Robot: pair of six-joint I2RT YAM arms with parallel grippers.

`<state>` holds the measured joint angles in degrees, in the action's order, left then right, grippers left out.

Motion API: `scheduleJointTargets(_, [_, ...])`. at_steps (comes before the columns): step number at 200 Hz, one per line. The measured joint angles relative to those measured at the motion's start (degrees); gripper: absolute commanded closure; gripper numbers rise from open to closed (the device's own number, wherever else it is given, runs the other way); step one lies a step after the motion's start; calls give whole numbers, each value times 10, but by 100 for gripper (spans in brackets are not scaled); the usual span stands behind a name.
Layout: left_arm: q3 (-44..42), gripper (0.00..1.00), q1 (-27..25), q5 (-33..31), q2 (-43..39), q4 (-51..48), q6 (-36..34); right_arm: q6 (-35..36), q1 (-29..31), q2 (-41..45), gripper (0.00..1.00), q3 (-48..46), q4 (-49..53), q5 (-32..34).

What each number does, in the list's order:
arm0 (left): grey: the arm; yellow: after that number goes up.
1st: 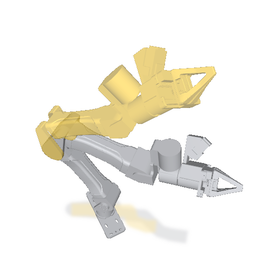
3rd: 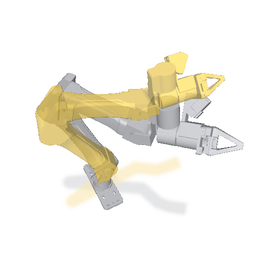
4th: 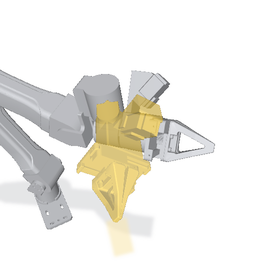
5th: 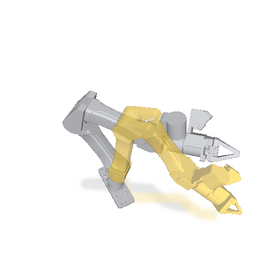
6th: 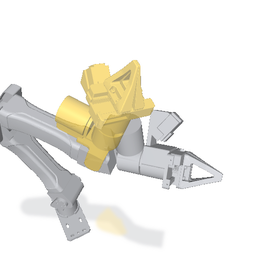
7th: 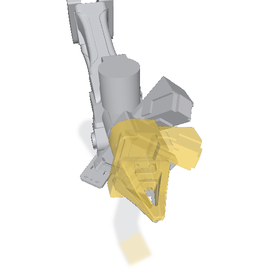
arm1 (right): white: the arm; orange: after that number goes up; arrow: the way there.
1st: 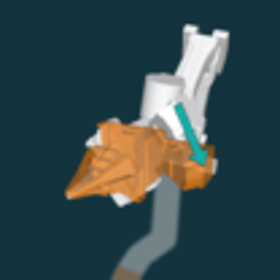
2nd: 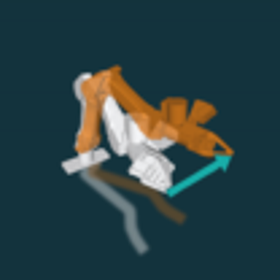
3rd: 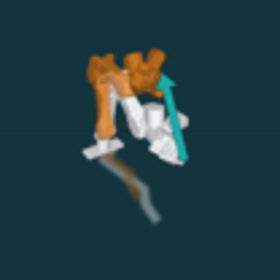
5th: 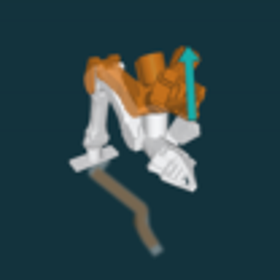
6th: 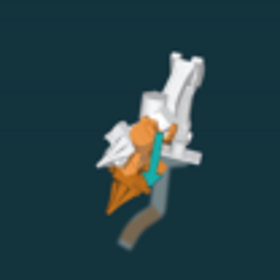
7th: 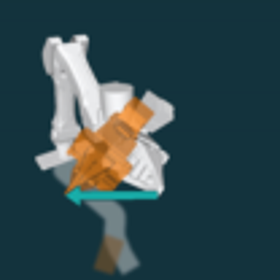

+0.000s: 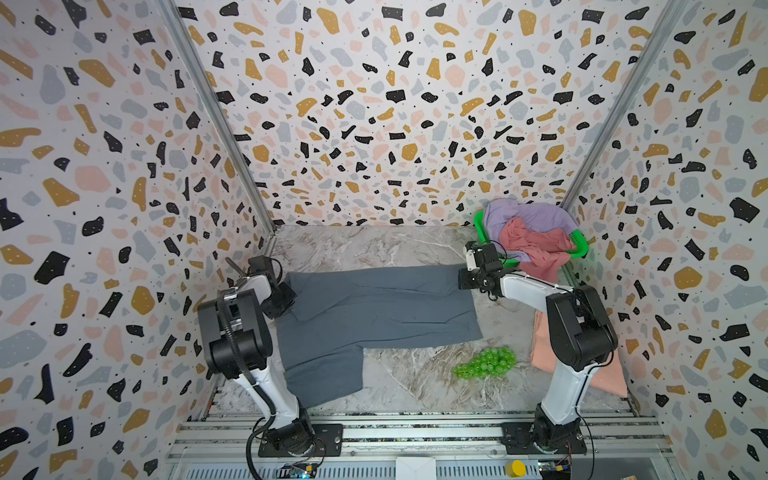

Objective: Fold and stack the t-shirts

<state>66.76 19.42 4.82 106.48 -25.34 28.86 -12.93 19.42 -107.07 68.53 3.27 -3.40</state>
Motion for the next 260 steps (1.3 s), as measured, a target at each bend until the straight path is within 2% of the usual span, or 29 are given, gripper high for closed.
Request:
scheduleJointTargets(67, [43,79,-2,2,35,-5,-8,2,0,-2,100,0,1,0])
scheduleJointTargets(212, [67,84,-24,-23,50,-31,-13,11,0,-10,100,10,6,5])
scheduleJointTargets(226, [67,87,-24,-26,50,-31,-13,13,0,-10,100,10,6,5])
scheduleJointTargets(260, [67,100,-24,-32,50,-30,-18,13,0,-10,100,10,6,5])
